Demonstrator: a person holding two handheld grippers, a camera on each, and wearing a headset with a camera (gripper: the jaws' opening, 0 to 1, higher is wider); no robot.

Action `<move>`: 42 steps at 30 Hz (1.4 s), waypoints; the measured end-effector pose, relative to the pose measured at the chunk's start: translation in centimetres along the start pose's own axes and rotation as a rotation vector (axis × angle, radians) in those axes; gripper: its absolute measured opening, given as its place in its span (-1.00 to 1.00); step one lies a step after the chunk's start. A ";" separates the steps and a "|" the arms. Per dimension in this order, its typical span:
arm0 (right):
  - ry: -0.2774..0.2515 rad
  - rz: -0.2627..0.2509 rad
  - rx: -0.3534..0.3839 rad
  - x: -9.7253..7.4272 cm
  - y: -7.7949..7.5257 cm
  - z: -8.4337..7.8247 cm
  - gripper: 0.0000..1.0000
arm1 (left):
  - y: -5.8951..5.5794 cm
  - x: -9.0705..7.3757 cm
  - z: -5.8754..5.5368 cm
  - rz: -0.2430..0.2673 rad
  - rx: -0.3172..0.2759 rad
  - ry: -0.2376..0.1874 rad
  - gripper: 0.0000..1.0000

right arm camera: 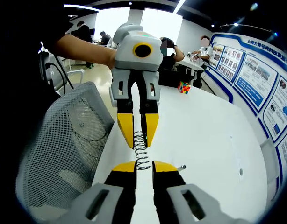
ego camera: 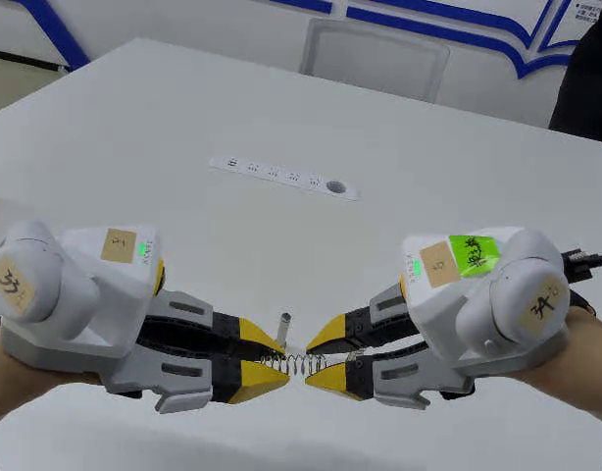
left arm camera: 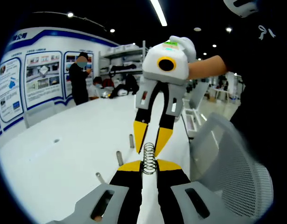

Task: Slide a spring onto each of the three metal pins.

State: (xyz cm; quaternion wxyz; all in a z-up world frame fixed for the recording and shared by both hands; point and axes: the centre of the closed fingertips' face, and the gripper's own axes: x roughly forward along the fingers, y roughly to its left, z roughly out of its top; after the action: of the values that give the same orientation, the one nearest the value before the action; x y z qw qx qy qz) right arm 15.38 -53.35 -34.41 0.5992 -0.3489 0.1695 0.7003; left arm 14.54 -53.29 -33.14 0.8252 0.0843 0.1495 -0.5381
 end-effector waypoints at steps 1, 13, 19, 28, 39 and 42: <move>-0.006 0.003 0.005 0.0 0.1 0.1 -0.75 | 0.1 -0.1 0.1 0.002 0.002 -0.002 -0.80; -0.110 0.034 0.101 -1.3 0.1 1.7 -0.78 | 0.0 -0.3 0.7 -0.007 0.008 -0.017 -0.80; -0.192 0.046 0.118 -2.1 0.1 3.4 -0.78 | -0.1 -0.6 1.1 -0.005 -0.010 -0.039 -0.80; -0.311 0.061 0.156 -1.9 0.0 6.7 -0.78 | -0.3 0.0 1.0 -0.006 -0.006 -0.033 -0.80; -0.312 0.053 0.164 -1.4 0.0 6.9 -0.78 | -0.2 0.0 0.8 0.001 -0.006 -0.026 -0.80; -0.326 0.047 0.178 -1.3 -0.1 7.2 -0.78 | -0.2 0.0 1.0 0.001 -0.008 -0.033 -0.80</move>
State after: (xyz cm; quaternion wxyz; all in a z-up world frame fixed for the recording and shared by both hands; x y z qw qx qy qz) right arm 13.50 -49.57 -28.43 0.6306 -0.1724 0.1396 0.7438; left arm 14.50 -53.63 -32.23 0.8282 0.0721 0.1378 -0.5385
